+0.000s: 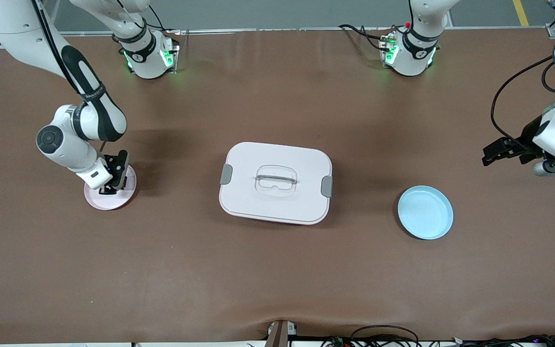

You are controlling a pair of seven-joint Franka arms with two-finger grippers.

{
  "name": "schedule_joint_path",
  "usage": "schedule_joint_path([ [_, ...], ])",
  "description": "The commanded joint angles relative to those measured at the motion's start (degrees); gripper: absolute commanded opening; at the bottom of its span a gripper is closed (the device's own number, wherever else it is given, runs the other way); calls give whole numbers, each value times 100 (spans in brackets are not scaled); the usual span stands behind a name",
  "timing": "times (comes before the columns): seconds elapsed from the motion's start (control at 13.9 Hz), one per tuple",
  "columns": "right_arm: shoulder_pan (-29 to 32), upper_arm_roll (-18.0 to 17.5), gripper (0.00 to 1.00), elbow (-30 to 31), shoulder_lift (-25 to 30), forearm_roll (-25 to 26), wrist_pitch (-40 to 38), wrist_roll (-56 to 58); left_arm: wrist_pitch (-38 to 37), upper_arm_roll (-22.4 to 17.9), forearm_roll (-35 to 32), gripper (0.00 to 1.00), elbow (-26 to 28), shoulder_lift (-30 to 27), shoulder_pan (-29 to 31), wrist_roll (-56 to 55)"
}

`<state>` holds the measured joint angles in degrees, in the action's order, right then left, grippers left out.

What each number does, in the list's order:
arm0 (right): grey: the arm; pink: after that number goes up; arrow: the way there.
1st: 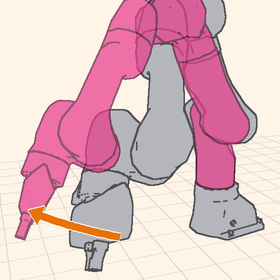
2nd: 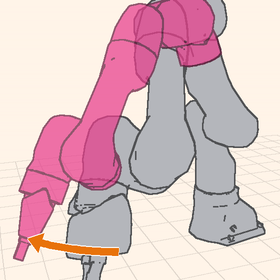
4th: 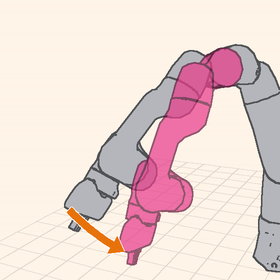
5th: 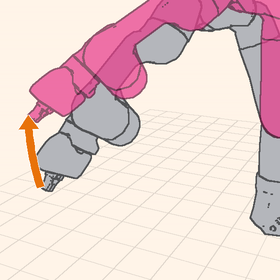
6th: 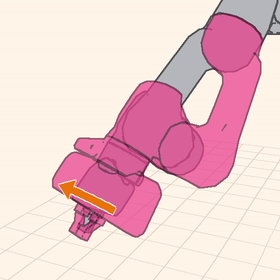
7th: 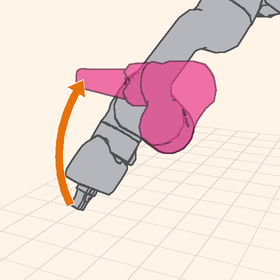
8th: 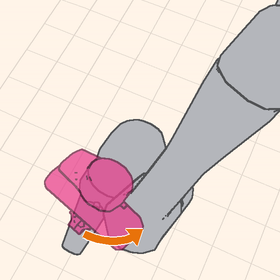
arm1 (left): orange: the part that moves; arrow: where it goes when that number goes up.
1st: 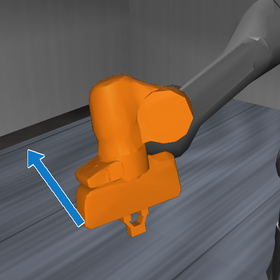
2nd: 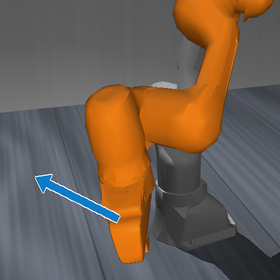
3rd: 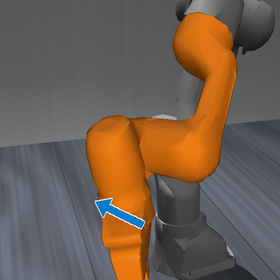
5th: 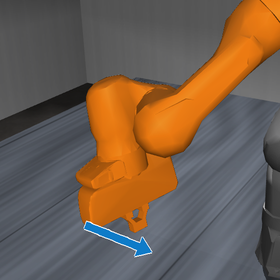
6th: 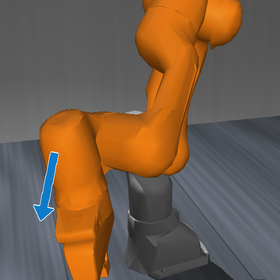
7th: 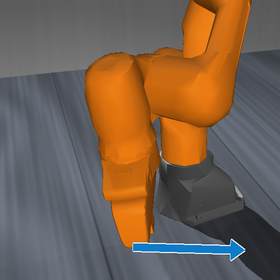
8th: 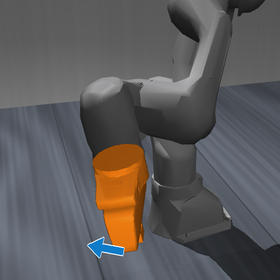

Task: Transfer orange switch to right arm and place
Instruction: 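Open the right gripper to release the switch on the white plate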

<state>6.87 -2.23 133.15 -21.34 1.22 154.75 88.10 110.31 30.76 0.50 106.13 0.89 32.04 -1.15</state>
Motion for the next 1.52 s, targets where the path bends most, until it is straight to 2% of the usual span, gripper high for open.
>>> schedule_joint_path([
  [0.0, 139, -76, 0, -105, -72, 142, 20, 32, 113, 26, -67, 100, 136, -177, 22, 71],
  [0.22, 139, -76, 0, -105, -80, 142, 20, 32, 201, -61, -6, 100, 119, -168, -222, 62],
  [0.36, 139, -76, 99, -192, -115, 142, 11, 49, 184, -708, -15, 100, 127, -168, -880, 71],
  [0.58, 121, -76, 100, -228, -116, 142, -42, 50, 105, -1921, -15, 100, 136, -203, -2101, 71],
  [0.79, 139, -76, 100, -237, -116, 133, -59, 50, 96, -2723, -15, 100, 136, -221, -2929, 27],
  [1.08, 261, -93, 100, -237, -107, 46, -251, -38, 96, -2874, -23, 100, 128, -221, -3142, -8],
  [1.44, 192, -146, 100, -360, 165, 19, -1218, -740, 105, -2971, -58, 100, 119, -177, -3361, -35],
])
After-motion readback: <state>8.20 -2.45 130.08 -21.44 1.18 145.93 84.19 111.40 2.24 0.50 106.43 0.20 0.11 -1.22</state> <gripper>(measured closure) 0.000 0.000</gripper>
